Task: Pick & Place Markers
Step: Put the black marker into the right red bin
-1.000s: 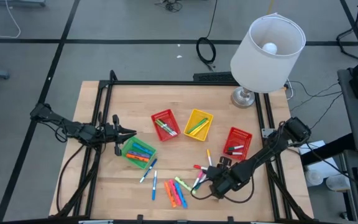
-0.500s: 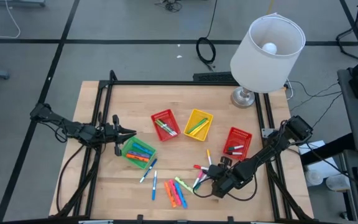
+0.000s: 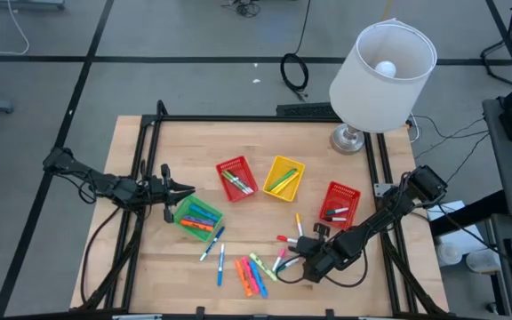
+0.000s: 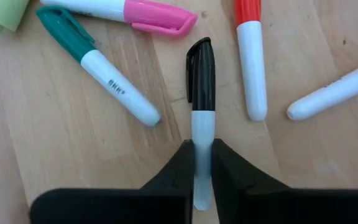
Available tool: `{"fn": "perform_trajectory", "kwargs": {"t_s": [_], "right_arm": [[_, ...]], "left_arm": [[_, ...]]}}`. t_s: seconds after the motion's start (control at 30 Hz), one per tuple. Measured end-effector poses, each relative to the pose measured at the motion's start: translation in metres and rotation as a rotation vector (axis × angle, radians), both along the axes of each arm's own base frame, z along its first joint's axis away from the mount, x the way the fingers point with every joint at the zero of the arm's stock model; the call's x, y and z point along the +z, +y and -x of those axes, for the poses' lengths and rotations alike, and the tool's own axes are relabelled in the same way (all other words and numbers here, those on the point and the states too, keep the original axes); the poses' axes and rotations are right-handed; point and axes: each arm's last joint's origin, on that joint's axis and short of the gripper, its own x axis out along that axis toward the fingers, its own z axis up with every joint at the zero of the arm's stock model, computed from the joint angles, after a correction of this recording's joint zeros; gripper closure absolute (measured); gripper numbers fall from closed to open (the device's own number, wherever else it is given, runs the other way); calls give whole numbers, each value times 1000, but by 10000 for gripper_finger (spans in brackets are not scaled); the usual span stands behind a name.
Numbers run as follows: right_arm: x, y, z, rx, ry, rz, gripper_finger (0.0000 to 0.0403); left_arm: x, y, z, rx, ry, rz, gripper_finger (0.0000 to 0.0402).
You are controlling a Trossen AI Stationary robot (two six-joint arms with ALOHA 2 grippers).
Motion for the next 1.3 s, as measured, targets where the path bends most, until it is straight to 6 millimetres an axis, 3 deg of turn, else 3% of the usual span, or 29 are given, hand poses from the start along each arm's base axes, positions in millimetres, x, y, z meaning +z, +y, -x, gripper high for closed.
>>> {"fn": "perform_trajectory", "kwargs": {"t_s": [0.4, 0.87, 1.1, 1.3], "right_arm": [[11, -2, 3, 8, -10, -5, 381], [67, -19, 22, 8, -131, 33, 387], [106, -45, 56, -20, -154, 174, 387], [116, -70, 87, 37, 58, 336, 387]], "left_arm": [[0, 0, 0, 0, 0, 0, 353], [0, 0, 0, 0, 1, -1, 353], [0, 0, 0, 0, 0, 0, 353], [0, 0, 0, 0, 1, -1, 353]]}}
